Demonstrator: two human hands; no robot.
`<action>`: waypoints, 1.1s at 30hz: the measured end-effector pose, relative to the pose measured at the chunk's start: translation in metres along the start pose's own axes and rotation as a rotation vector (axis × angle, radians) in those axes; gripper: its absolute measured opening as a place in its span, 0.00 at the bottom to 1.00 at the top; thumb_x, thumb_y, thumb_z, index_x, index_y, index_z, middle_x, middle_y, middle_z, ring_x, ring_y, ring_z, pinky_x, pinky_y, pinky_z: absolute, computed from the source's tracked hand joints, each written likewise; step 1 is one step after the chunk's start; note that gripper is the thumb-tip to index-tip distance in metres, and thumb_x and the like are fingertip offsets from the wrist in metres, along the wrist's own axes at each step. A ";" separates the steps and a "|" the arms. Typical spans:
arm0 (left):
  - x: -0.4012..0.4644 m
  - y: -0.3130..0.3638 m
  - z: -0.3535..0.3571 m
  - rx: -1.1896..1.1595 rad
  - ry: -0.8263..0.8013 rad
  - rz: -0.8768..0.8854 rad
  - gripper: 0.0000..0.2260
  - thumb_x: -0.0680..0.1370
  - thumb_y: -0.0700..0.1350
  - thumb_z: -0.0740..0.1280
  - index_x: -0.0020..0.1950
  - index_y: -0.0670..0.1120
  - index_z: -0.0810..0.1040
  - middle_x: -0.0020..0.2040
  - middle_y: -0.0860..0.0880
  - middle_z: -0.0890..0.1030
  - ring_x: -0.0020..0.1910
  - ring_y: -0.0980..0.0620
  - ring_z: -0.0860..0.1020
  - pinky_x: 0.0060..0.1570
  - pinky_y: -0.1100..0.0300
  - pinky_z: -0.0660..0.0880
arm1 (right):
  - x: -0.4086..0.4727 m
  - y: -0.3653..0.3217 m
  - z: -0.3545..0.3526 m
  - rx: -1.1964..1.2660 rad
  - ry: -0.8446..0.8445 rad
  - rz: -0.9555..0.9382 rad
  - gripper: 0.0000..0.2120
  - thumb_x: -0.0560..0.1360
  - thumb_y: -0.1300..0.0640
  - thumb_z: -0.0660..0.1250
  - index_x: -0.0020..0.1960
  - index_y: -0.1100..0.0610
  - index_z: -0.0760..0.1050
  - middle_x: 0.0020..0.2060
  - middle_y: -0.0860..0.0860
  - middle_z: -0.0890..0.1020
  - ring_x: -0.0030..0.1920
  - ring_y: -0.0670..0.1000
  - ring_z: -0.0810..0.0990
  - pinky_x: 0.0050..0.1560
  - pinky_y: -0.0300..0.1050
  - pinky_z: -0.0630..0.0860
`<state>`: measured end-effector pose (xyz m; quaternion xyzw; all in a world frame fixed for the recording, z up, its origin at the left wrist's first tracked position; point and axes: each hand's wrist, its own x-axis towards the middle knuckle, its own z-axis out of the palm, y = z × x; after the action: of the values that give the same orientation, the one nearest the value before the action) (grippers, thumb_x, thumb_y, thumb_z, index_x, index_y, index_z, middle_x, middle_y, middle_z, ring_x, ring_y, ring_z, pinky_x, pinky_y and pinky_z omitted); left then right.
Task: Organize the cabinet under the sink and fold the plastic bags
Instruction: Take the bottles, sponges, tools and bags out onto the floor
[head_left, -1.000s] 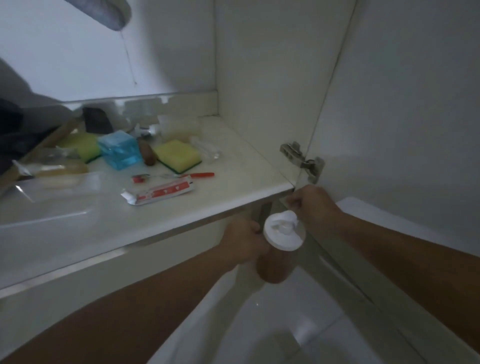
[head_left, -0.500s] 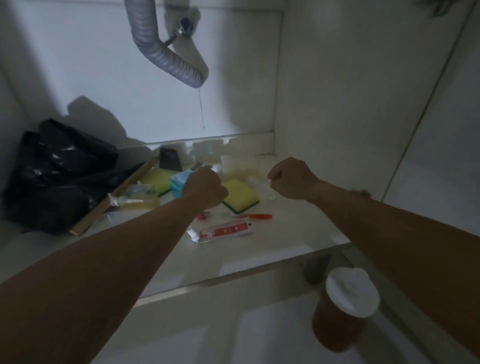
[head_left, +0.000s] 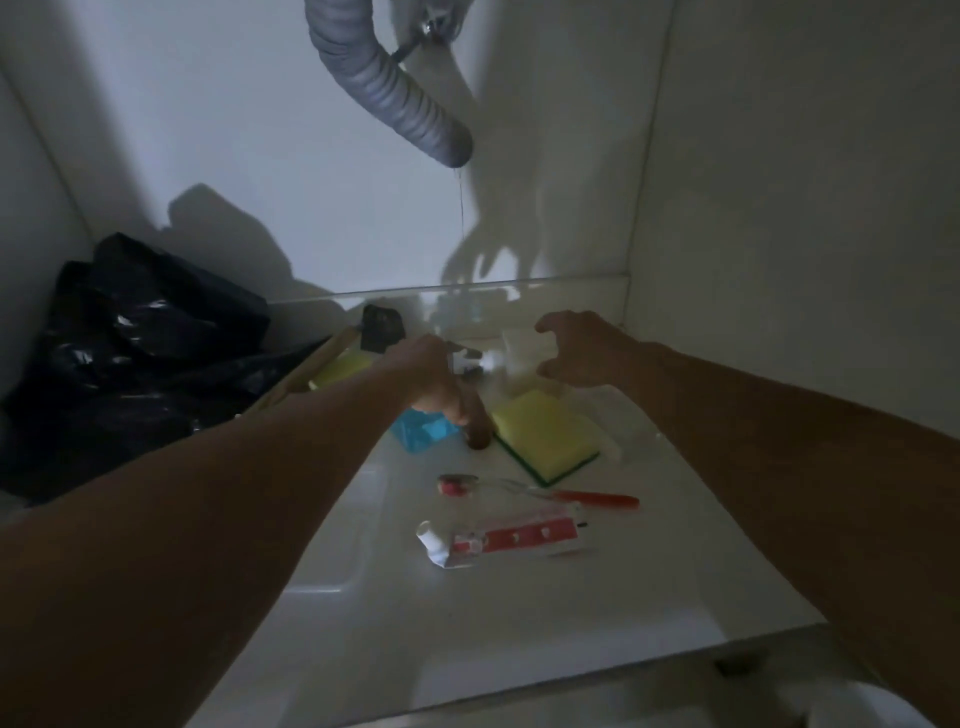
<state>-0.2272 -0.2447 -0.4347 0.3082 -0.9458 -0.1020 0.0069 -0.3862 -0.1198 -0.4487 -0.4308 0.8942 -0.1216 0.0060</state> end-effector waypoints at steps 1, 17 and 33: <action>0.003 -0.003 0.003 -0.002 0.026 -0.003 0.32 0.65 0.51 0.79 0.63 0.42 0.73 0.52 0.45 0.76 0.51 0.45 0.76 0.45 0.58 0.72 | 0.007 -0.002 0.004 -0.011 -0.031 -0.009 0.34 0.74 0.54 0.70 0.76 0.58 0.60 0.71 0.55 0.69 0.68 0.56 0.71 0.62 0.45 0.70; 0.008 -0.026 0.024 -0.060 0.272 0.067 0.32 0.65 0.46 0.79 0.65 0.42 0.71 0.60 0.44 0.71 0.61 0.46 0.68 0.54 0.58 0.69 | 0.019 0.003 0.017 -0.115 0.134 0.013 0.37 0.72 0.57 0.72 0.74 0.54 0.56 0.69 0.57 0.62 0.69 0.61 0.61 0.62 0.64 0.69; -0.102 0.033 0.001 -0.185 0.405 0.372 0.34 0.62 0.39 0.77 0.67 0.45 0.71 0.59 0.45 0.66 0.61 0.46 0.65 0.55 0.57 0.72 | -0.137 0.009 -0.094 0.324 0.368 0.125 0.36 0.65 0.52 0.80 0.66 0.61 0.65 0.58 0.53 0.72 0.53 0.53 0.72 0.46 0.42 0.66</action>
<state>-0.1639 -0.1588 -0.4241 0.1413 -0.9522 -0.1212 0.2422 -0.3175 0.0113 -0.3721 -0.3385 0.8740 -0.3392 -0.0806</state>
